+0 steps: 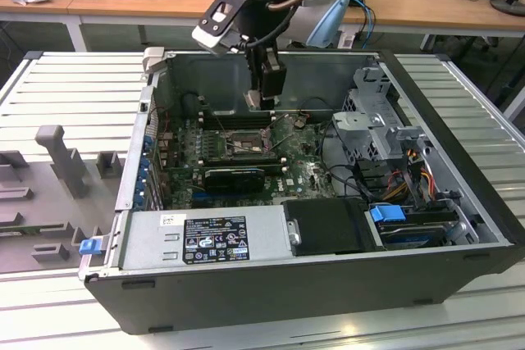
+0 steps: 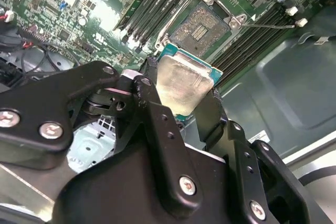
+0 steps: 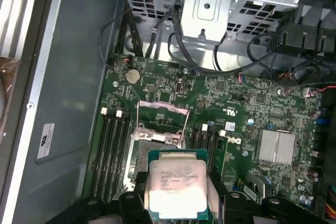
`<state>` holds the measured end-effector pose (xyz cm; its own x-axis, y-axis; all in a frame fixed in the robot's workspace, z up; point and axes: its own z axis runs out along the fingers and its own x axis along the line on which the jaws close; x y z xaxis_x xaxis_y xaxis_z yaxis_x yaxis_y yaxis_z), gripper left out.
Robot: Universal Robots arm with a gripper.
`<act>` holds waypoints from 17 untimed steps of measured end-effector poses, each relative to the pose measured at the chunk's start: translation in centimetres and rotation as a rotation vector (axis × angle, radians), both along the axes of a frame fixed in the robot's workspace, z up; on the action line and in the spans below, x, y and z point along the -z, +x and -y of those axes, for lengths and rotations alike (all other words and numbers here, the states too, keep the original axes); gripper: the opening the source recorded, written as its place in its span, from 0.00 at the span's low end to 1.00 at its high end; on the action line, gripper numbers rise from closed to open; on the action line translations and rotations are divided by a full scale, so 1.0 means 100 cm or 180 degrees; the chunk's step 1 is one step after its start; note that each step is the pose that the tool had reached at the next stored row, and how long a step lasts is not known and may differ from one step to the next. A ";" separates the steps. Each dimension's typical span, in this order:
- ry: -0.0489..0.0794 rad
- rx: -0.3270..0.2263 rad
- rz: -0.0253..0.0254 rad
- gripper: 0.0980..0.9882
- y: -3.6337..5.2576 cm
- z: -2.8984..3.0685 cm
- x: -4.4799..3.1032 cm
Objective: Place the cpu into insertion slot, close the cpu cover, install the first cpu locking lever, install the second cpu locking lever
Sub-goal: 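Place the cpu into insertion slot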
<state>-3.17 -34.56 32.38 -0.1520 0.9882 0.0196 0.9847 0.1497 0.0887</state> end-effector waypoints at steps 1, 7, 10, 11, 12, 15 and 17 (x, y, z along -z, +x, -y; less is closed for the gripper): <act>0.0000 0.0012 0.0000 0.48 0.0000 0.0000 0.0013; -0.0002 0.0158 -0.0001 0.48 -0.0005 0.0000 0.0158; -0.0002 0.0424 -0.0002 0.48 -0.0006 0.0000 0.0252; -0.0003 0.0466 -0.0005 0.48 -0.0020 -0.0004 0.0291; -0.0003 0.0465 -0.0005 0.48 -0.0058 -0.0009 0.0323; -0.0003 0.0426 -0.0005 0.48 -0.0139 -0.0017 0.0412; -0.0003 0.0383 -0.0005 0.48 -0.0142 -0.0045 0.0497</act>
<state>-4.59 -34.10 27.41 -0.0323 0.9993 0.0187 0.9958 0.0306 0.0869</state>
